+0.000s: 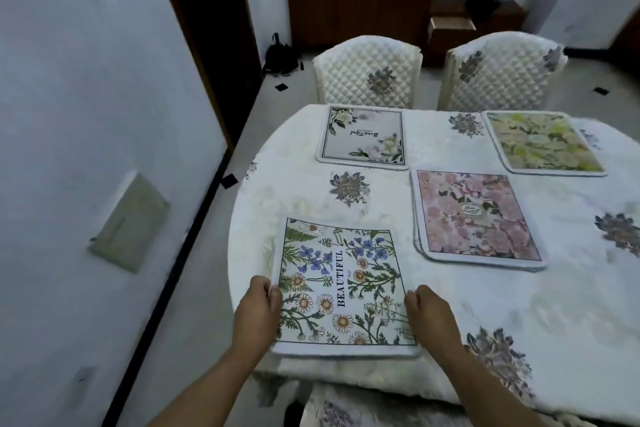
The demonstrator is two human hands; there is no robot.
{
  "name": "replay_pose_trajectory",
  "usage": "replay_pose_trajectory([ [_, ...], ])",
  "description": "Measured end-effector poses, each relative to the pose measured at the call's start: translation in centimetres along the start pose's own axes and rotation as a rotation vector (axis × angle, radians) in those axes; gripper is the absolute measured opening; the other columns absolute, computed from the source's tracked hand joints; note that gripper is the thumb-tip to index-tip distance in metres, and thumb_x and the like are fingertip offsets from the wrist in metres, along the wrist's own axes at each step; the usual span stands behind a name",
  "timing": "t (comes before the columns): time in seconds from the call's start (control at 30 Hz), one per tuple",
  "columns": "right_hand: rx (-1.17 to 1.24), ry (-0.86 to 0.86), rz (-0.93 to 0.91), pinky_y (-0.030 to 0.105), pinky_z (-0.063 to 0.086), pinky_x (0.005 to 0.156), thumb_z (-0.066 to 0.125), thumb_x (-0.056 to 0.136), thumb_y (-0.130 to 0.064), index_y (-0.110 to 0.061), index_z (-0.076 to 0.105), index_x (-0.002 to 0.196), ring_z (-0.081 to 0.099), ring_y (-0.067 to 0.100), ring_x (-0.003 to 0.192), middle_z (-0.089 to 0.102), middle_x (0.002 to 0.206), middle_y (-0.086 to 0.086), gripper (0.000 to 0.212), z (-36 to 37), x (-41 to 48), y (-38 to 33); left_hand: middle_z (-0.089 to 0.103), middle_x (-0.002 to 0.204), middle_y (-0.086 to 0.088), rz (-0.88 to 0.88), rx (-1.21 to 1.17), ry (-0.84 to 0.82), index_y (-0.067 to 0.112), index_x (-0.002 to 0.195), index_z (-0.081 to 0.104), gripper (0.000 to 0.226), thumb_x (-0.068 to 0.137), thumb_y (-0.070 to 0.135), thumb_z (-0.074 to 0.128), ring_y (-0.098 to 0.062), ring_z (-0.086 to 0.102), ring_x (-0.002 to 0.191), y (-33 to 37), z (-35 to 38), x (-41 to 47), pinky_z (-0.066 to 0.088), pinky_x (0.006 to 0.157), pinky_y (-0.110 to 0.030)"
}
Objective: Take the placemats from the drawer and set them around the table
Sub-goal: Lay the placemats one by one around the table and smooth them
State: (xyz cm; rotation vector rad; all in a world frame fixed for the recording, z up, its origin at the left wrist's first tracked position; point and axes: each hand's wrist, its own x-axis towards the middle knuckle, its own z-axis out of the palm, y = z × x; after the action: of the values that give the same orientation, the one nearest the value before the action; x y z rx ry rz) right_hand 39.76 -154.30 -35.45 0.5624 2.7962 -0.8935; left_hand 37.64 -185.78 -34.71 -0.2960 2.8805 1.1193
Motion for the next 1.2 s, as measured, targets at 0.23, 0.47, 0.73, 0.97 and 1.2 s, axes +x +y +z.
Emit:
replay_pose_trajectory([
  [0.23,-0.158,-0.036,0.029,0.035,0.032,0.05,0.039,0.101,-0.03,-0.016,0.041,0.076,0.043,0.021,0.051,0.043,0.056,-0.004,0.029,3.8,-0.9,3.7,0.054,0.063,0.002,0.019,0.084,-0.116,0.023,0.086,0.041,0.015,0.098,0.032,0.044,-0.018,0.053,0.055,-2.5,3.3,1.5,0.032,0.047,-0.032],
  [0.47,-0.32,-0.028,0.093,0.031,0.038,0.05,0.039,0.097,-0.028,-0.021,0.036,0.075,0.039,0.015,0.047,0.039,0.056,-0.01,0.024,4.3,-0.3,3.3,0.057,0.062,-0.008,0.192,0.32,-0.184,0.012,0.076,0.052,0.031,0.088,0.036,0.036,-0.034,0.054,0.058,-4.6,3.4,2.6,0.042,0.054,-0.039],
  [0.73,-0.341,0.066,-0.316,0.044,0.048,0.086,0.05,0.087,-0.031,-0.007,0.054,0.113,0.054,0.034,0.106,0.056,0.113,0.013,0.035,4.9,5.7,0.3,0.055,0.112,-0.019,0.301,0.321,-0.192,0.004,0.115,0.051,0.04,0.083,0.027,0.045,-0.038,0.053,0.098,-2.2,5.2,7.9,0.046,0.081,-0.048],
  [0.97,-0.42,-0.1,-0.524,0.041,-0.002,0.122,0.021,0.097,-0.054,-0.01,0.009,0.154,-0.001,0.022,0.151,0.01,0.163,0.011,0.073,7.9,14.7,-2.8,0.013,0.161,-0.019,0.492,0.481,-0.296,0.005,0.152,0.018,0.07,0.096,0.041,0.038,-0.032,0.003,0.15,1.2,10.4,13.3,0.005,0.122,-0.046],
  [1.2,-0.306,0.044,-0.516,0.04,0.014,0.122,0.027,0.099,-0.043,-0.011,0.027,0.15,0.016,0.022,0.149,0.03,0.158,0.01,0.06,6.8,16.3,2.6,0.015,0.162,-0.013,0.525,0.475,-0.23,0.009,0.153,0.02,0.068,0.095,0.04,0.036,-0.021,0.001,0.151,-0.4,11.6,13.6,-0.001,0.123,-0.036],
])
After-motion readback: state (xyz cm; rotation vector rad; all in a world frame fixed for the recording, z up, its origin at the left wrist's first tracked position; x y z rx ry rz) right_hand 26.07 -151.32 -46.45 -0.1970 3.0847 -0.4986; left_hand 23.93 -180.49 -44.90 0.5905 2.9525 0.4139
